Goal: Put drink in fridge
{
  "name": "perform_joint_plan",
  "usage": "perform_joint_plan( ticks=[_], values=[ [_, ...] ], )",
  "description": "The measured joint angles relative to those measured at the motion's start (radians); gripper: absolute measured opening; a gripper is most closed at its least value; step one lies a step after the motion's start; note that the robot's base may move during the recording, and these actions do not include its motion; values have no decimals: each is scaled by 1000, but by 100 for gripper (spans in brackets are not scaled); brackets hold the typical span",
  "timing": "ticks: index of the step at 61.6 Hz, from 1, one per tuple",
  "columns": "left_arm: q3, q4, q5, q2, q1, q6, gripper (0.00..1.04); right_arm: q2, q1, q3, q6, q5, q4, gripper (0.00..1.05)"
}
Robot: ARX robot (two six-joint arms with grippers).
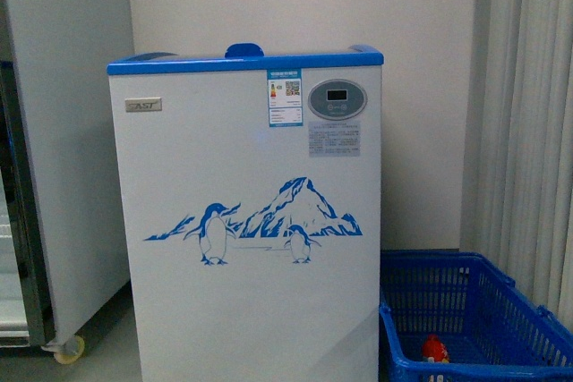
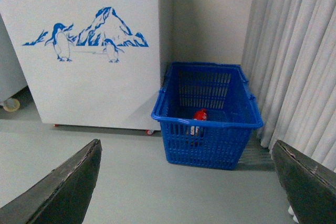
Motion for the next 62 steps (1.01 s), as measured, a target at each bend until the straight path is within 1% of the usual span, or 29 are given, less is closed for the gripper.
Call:
perform_joint_plan(
  ticks=[62],
  values=[
    [0, 0, 0, 0, 0, 0, 97, 0, 0, 0, 0, 0, 0, 97]
  ],
)
